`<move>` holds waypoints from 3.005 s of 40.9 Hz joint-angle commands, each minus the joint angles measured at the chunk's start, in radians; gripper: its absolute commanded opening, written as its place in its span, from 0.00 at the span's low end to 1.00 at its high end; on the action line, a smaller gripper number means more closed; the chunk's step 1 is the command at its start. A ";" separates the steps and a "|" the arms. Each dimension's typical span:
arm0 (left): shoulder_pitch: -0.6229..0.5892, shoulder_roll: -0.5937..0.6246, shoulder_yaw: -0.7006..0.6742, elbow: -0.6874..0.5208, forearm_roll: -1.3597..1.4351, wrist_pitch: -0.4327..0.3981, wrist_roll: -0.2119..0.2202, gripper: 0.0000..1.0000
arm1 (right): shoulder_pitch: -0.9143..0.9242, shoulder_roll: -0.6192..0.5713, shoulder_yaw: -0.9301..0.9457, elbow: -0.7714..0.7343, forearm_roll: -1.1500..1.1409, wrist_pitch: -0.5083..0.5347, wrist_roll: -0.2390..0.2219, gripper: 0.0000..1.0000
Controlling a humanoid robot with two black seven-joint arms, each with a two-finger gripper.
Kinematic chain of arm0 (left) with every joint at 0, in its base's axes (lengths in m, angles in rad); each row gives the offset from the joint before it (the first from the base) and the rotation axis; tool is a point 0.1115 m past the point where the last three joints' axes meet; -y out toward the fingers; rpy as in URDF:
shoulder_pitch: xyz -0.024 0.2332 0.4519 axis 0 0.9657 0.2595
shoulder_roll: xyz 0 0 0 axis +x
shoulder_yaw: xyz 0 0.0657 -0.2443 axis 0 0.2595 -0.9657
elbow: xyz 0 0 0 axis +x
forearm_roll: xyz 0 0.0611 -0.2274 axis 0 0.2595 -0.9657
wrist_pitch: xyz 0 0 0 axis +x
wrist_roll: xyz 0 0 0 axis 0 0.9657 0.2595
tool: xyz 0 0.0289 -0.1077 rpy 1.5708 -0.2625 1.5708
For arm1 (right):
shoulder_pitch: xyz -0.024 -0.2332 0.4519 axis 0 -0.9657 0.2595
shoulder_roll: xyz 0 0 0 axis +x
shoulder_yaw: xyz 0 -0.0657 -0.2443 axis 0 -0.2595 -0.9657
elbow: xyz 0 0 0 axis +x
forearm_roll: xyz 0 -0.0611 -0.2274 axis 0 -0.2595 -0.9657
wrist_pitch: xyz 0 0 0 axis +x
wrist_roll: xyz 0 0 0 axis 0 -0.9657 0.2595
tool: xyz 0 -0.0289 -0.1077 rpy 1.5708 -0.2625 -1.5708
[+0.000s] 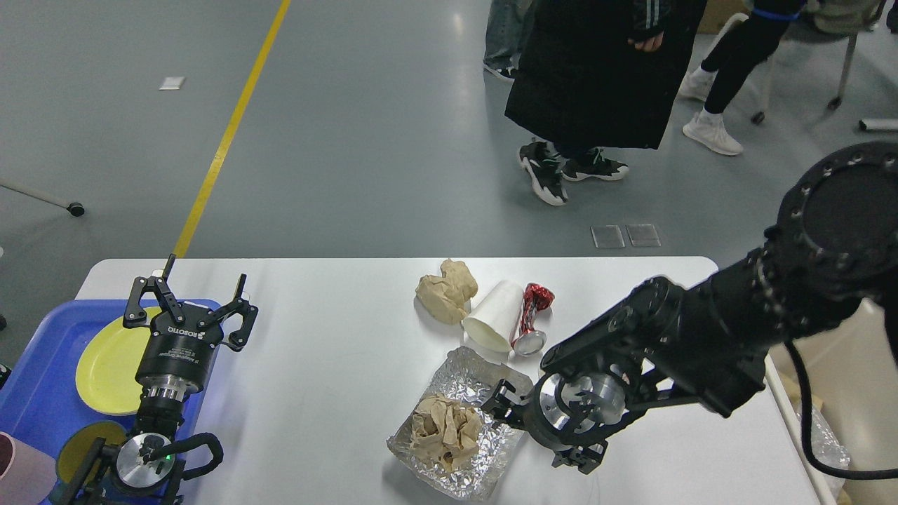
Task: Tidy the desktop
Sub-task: 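Move the right gripper down over the second foil tray with scraps, then grasp the foil tray edge with the right gripper, then lift the foil tray and carry it toward the bin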
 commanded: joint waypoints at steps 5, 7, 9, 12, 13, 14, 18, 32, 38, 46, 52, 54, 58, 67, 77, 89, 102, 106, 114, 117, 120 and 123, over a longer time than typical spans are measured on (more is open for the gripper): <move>0.000 0.000 0.000 0.000 0.000 0.000 0.000 0.96 | -0.195 0.055 0.041 -0.237 0.000 -0.006 0.000 0.91; 0.000 0.000 0.000 0.000 0.000 0.000 0.000 0.96 | -0.219 0.058 0.041 -0.268 0.000 -0.006 0.000 0.91; 0.000 0.000 0.000 0.000 0.000 0.000 0.000 0.96 | -0.234 0.071 0.041 -0.291 0.000 -0.004 0.000 0.90; 0.000 0.000 0.000 0.001 0.000 0.000 0.000 0.96 | -0.256 0.098 0.040 -0.332 0.000 -0.006 0.000 0.88; 0.000 0.000 0.000 0.000 0.000 0.000 0.000 0.96 | -0.262 0.098 0.040 -0.341 0.000 -0.006 0.000 0.87; 0.000 0.000 0.000 0.000 0.000 0.000 0.000 0.96 | -0.267 0.099 0.038 -0.350 0.000 -0.006 0.000 0.87; 0.000 0.000 0.000 0.000 0.000 0.000 0.000 0.96 | -0.281 0.101 0.037 -0.369 0.000 -0.004 0.000 0.81; 0.000 0.000 0.000 0.000 0.000 0.000 0.000 0.96 | -0.281 0.111 0.037 -0.363 -0.002 0.006 0.000 0.00; 0.000 0.000 0.000 0.000 0.000 0.000 0.000 0.96 | -0.277 0.111 0.035 -0.363 -0.002 0.003 -0.001 0.00; 0.000 0.000 0.000 0.000 0.000 0.000 0.000 0.96 | -0.261 0.113 0.034 -0.335 -0.005 0.011 -0.029 0.00; 0.000 0.000 0.000 0.001 0.000 0.000 0.000 0.96 | -0.254 0.113 0.034 -0.334 -0.005 0.005 -0.057 0.00; 0.000 0.000 0.000 0.000 0.000 0.000 0.000 0.96 | -0.251 0.114 0.035 -0.334 -0.006 0.005 -0.063 0.00; 0.000 0.000 0.000 0.000 0.000 0.000 0.000 0.96 | -0.247 0.116 0.035 -0.323 -0.006 0.008 -0.073 0.00; -0.002 0.000 0.000 0.000 0.000 0.000 0.000 0.96 | -0.132 0.102 0.035 -0.202 0.000 0.012 -0.075 0.00; 0.000 0.000 0.000 0.000 0.000 0.000 0.002 0.96 | 0.115 0.056 0.035 -0.010 0.003 0.104 -0.081 0.00; 0.000 0.000 0.000 0.000 0.000 0.000 0.002 0.96 | 0.442 -0.057 0.020 0.130 0.001 0.429 -0.080 0.00; 0.000 0.000 0.000 0.000 0.000 0.000 0.000 0.96 | 0.784 -0.174 -0.189 0.179 -0.016 0.775 -0.069 0.00; 0.000 0.000 0.000 0.000 0.000 0.000 0.000 0.96 | 0.796 -0.179 -0.205 0.179 -0.016 0.787 -0.067 0.00; 0.000 0.000 0.000 0.000 0.000 0.000 0.000 0.96 | 0.738 -0.224 -0.228 0.168 -0.010 0.749 -0.064 0.00; 0.000 0.000 0.000 0.000 0.000 0.000 0.000 0.96 | 0.701 -0.299 -0.241 0.154 -0.006 0.746 -0.064 0.00; 0.000 0.000 0.000 0.001 0.000 0.000 0.000 0.96 | 0.661 -0.390 -0.279 0.127 -0.008 0.744 -0.064 0.00; 0.000 0.000 0.000 0.000 0.000 0.000 -0.002 0.96 | 0.643 -0.445 -0.346 0.094 -0.013 0.744 -0.064 0.00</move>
